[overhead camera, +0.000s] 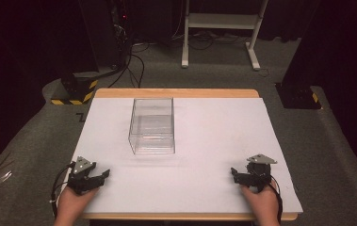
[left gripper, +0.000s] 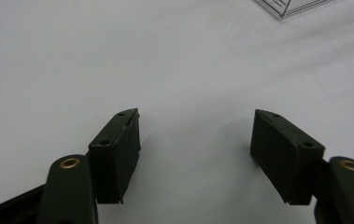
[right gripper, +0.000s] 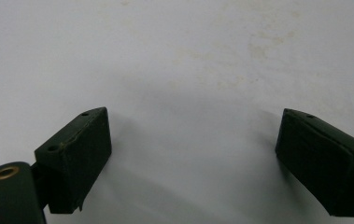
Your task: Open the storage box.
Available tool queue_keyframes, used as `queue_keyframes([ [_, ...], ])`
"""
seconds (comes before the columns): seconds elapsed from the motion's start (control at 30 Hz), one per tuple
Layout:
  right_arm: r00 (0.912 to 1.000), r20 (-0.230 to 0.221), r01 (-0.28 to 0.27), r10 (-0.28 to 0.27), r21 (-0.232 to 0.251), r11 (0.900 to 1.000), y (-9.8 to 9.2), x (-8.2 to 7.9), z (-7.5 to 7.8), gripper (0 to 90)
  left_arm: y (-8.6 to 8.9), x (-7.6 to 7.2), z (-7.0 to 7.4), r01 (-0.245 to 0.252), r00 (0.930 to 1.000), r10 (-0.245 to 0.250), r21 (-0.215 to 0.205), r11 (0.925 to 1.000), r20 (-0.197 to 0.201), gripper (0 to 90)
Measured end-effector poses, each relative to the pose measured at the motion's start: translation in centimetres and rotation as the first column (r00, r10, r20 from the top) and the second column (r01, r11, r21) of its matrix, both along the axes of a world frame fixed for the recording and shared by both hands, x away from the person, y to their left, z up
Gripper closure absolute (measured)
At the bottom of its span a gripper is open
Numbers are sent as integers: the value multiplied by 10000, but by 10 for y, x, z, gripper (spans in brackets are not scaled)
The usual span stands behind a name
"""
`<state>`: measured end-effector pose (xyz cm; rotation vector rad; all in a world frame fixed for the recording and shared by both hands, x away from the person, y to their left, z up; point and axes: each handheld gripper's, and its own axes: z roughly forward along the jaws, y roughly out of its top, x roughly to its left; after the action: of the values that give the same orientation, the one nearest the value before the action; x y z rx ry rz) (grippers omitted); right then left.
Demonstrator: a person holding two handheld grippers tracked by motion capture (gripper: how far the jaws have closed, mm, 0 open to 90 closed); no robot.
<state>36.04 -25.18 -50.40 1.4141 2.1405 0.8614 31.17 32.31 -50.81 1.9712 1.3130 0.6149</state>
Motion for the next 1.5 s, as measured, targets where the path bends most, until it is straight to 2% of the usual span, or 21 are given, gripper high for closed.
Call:
queue_keyframes([
  [0.6, 10000, 10, -3, 3, 6, 10000, 0, 0, 0, 104, -1, 0, 0, -52, 10000, 51, 109, 9999, 36, 329],
  [0.87, 10000, 12, -2, 2, 8, 10000, 0, 0, 0, 104, -2, 0, 0, -257, 9997, 257, 128, 9996, -31, 300],
  [1.0, 10000, 19, -5, 5, -2, 10000, 0, 0, 0, 104, -1, 1, 1, -417, 9990, 419, 99, 9991, -155, 253],
  [1.17, 10000, 22, -6, 6, -2, 10000, 0, 0, 0, 104, 2, 0, 4, -289, 9995, 285, -273, 9992, -162, 226],
  [1.2, 10000, 22, -6, 6, -3, 10000, 0, 0, 0, 104, 4, -1, 5, -151, 9998, 140, -748, 9971, -159, 224],
  [1.3, 10000, 18, -5, 5, 0, 10000, 0, 0, 0, 104, 4, -2, 7, -12, 10000, 6, -1115, 9938, -57, 210],
  [1.5, 10000, 22, -6, 6, 1, 10000, 0, 0, 0, 104, 1, -3, 12, 217, 9997, -206, -1234, 9921, 101, 167],
])
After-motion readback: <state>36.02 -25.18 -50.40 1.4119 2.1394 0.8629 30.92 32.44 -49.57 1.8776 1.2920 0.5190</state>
